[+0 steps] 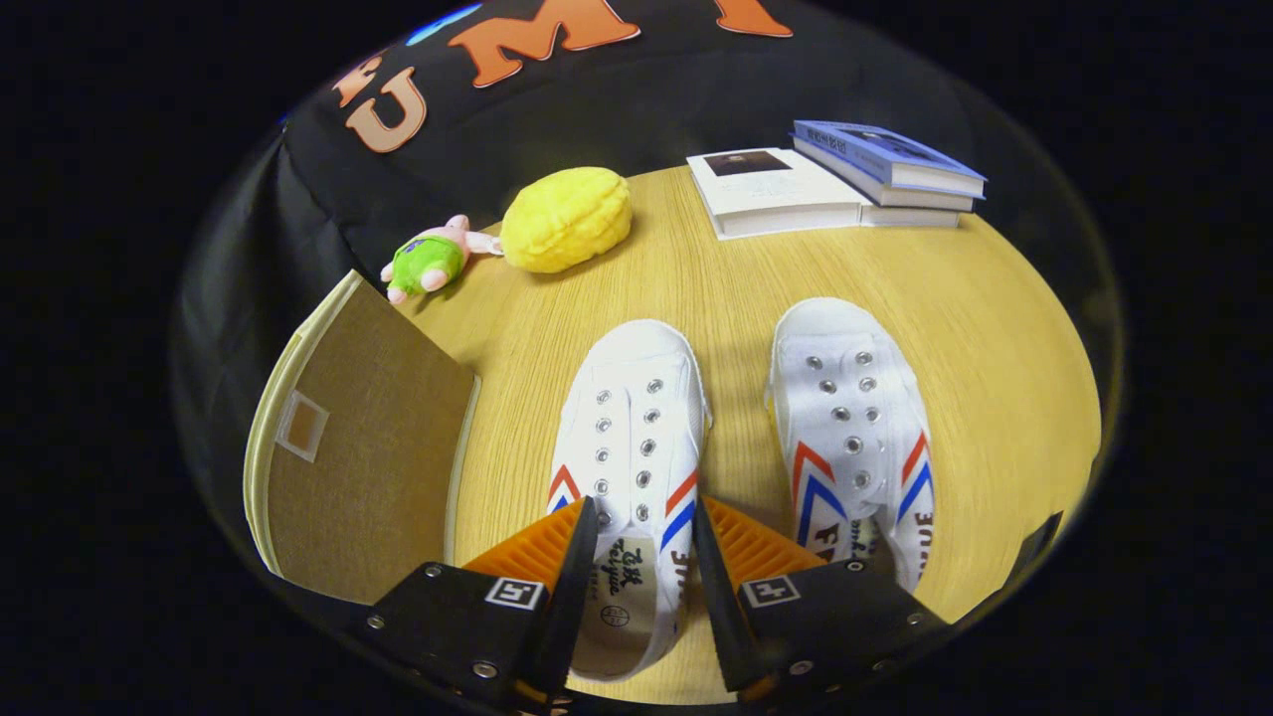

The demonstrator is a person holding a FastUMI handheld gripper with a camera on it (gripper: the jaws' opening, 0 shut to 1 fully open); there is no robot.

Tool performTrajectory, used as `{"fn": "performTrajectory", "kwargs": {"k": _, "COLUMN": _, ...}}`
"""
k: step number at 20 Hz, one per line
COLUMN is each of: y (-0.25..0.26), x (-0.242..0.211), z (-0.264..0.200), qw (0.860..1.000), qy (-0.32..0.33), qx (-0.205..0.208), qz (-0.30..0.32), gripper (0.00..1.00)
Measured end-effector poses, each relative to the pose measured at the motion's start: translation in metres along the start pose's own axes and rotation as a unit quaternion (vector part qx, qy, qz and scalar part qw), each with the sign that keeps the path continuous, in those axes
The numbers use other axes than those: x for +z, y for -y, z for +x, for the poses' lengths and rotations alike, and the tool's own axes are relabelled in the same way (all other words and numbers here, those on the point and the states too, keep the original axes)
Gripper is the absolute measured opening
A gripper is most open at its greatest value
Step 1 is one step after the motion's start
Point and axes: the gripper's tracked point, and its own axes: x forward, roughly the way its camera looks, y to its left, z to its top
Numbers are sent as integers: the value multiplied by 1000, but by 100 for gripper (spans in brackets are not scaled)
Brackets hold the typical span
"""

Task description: Open the storage box then place both shoes into the box .Put the left shoe in first, then the right shoe, with the right side of both shoes facing outward in a uniform manner.

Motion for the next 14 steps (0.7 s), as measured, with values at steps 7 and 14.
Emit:
{"fn": "performTrajectory", "kwargs": {"k": 7, "y": 11, "x": 3, "z": 2, "qw": 1000, "qy": 11, "qx": -17, "qz": 23, "gripper": 15}}
{"fn": "performTrajectory", "kwargs": {"k": 14, "y": -21, "x": 19, "z": -18, "qw": 996, "qy": 38, "qx": 43, "qz": 63, "gripper": 5}}
